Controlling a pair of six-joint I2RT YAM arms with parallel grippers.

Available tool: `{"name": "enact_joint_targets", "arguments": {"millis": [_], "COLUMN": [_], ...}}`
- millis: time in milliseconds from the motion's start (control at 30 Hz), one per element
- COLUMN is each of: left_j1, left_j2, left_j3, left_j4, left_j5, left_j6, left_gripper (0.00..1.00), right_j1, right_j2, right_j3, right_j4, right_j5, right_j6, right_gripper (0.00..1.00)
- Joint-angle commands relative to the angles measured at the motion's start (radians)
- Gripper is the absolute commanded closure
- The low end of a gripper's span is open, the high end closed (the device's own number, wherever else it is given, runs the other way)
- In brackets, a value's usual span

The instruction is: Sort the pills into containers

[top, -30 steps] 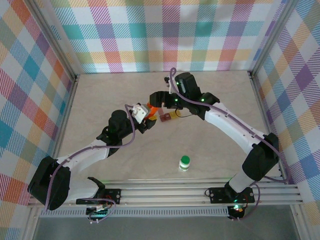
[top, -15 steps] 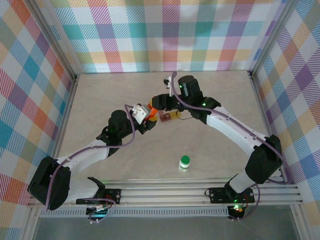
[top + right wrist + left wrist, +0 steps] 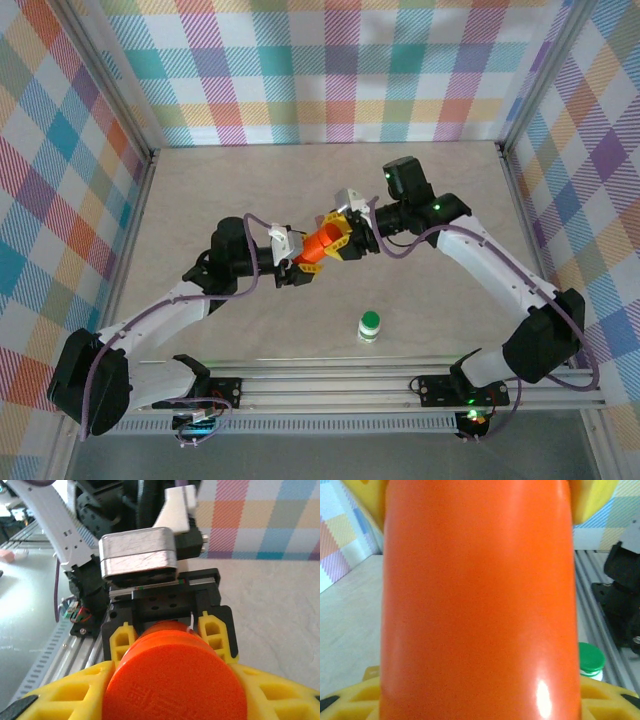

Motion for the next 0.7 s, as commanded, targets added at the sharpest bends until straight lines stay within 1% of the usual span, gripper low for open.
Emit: {"name": "enact_joint_targets", "arguments": {"millis": [0,133,200,233,300,333,467,500,667], "left_j1": [0.015,0.015,0.015,0.015,0.015,0.015,0.016,0.015,0.015], "left_j2": [0.007,0.008,0.007,0.008,0.007,0.006,0.001,-0.001,-0.004], "left_j3": [0.029,0.051,0.059,0.059,0.056,0.053,0.051,0.05,0.041], "left_j4": [-0.061,-0.121,-0.141,-0.141,-0.129,-0.123,-0.113,-0.11,-0.099], "left_j5": [0.112,0.147,0.161,0.161,0.154,0.151,0.149,0.147,0.128], "left_j6": [0.031,0.061,0.073,0.073,0.069,0.067,0.064,0.063,0.06], "left_gripper": [1.0,1.0,1.0,1.0,1.0,1.0,1.0,1.0,1.0], "right_j1": [-0.013,-0.013,-0.013,-0.013,-0.013,-0.013,-0.012,-0.013,-0.013], "right_j2": [-0.011,0.003,0.006,0.01,0.016,0.016,0.018,0.018,0.019], "right_j3": [0.039,0.073,0.076,0.081,0.093,0.093,0.084,0.082,0.081], "right_j4": [-0.127,-0.182,-0.183,-0.19,-0.201,-0.197,-0.186,-0.185,-0.18], "right_j5": [-0.124,-0.124,-0.117,-0.121,-0.124,-0.124,-0.107,-0.103,-0.081], "right_j6": [-0.235,-0.289,-0.289,-0.285,-0.274,-0.261,-0.234,-0.229,-0.204], "right_gripper": [0.74,0.75,0.73,0.7,0.56,0.52,0.41,0.36,0.19]}}
